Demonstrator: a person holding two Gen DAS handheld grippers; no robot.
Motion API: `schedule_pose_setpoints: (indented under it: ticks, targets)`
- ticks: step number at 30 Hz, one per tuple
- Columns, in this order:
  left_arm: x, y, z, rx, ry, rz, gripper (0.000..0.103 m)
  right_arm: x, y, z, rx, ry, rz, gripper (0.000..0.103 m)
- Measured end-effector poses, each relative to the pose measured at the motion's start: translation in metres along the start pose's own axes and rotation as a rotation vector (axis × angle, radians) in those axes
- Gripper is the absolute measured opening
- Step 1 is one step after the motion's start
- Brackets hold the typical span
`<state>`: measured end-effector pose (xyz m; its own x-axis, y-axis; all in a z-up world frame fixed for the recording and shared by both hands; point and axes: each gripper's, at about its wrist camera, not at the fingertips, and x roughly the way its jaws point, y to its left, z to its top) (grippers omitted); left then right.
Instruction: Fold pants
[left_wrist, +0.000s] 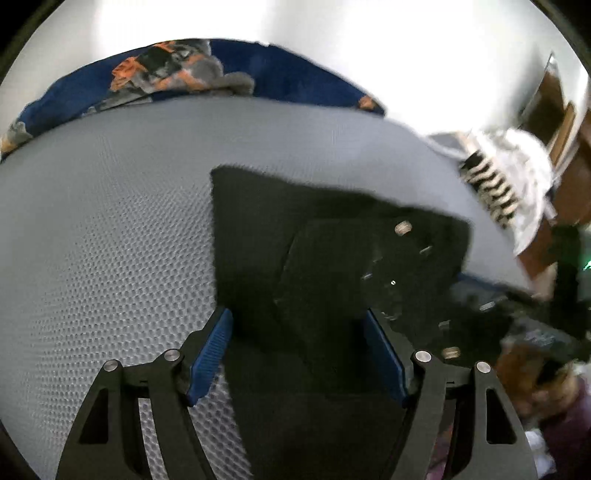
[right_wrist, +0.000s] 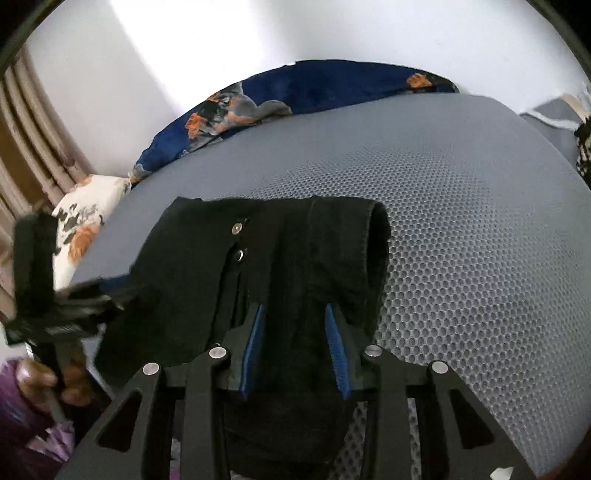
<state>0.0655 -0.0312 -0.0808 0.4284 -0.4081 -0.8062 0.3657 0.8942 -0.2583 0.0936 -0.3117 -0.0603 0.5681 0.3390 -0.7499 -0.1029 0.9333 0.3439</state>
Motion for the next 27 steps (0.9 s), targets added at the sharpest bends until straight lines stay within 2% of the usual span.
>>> schedule_pose_setpoints:
  ticks: [2, 4, 6, 8, 9, 11, 13, 16, 21, 27]
  targets:
    - [-0.004, 0.007, 0.004, -0.043, -0.002, -0.016, 0.073, -0.025, 0.009, 0.005, -0.009, -0.053, 0.000, 0.034]
    - [-0.016, 0.008, 0.009, -0.075, -0.037, -0.023, 0.073, -0.045, 0.023, 0.008, -0.045, -0.094, 0.002, 0.034]
    - [-0.029, 0.004, 0.015, -0.068, -0.068, 0.009, 0.073, -0.059, 0.039, 0.008, -0.067, -0.123, 0.001, 0.039]
    - [-0.038, 0.001, 0.017, -0.053, -0.095, 0.034, 0.073, -0.065, 0.046, 0.004, -0.081, -0.142, -0.052, 0.077]
    - [-0.043, -0.001, 0.019, -0.041, -0.114, 0.052, 0.078, -0.066, 0.044, 0.001, -0.076, -0.151, -0.061, 0.079]
    - [-0.044, -0.003, 0.020, -0.014, -0.116, 0.099, 0.085, -0.060, 0.027, -0.001, -0.016, -0.121, -0.061, 0.078]
    - [-0.041, -0.004, 0.019, 0.003, -0.093, 0.116, 0.085, -0.056, 0.009, -0.001, 0.071, -0.088, -0.029, 0.078]
    - [-0.042, -0.008, 0.016, 0.023, -0.080, 0.148, 0.085, -0.058, -0.005, -0.005, 0.144, -0.089, 0.013, 0.078]
    - [-0.046, -0.018, 0.012, 0.074, -0.098, 0.197, 0.085, -0.062, 0.011, -0.010, 0.087, -0.101, -0.023, 0.078]
    - [-0.046, -0.023, 0.009, 0.101, -0.100, 0.219, 0.085, -0.062, 0.031, -0.011, 0.013, -0.109, -0.064, 0.078]
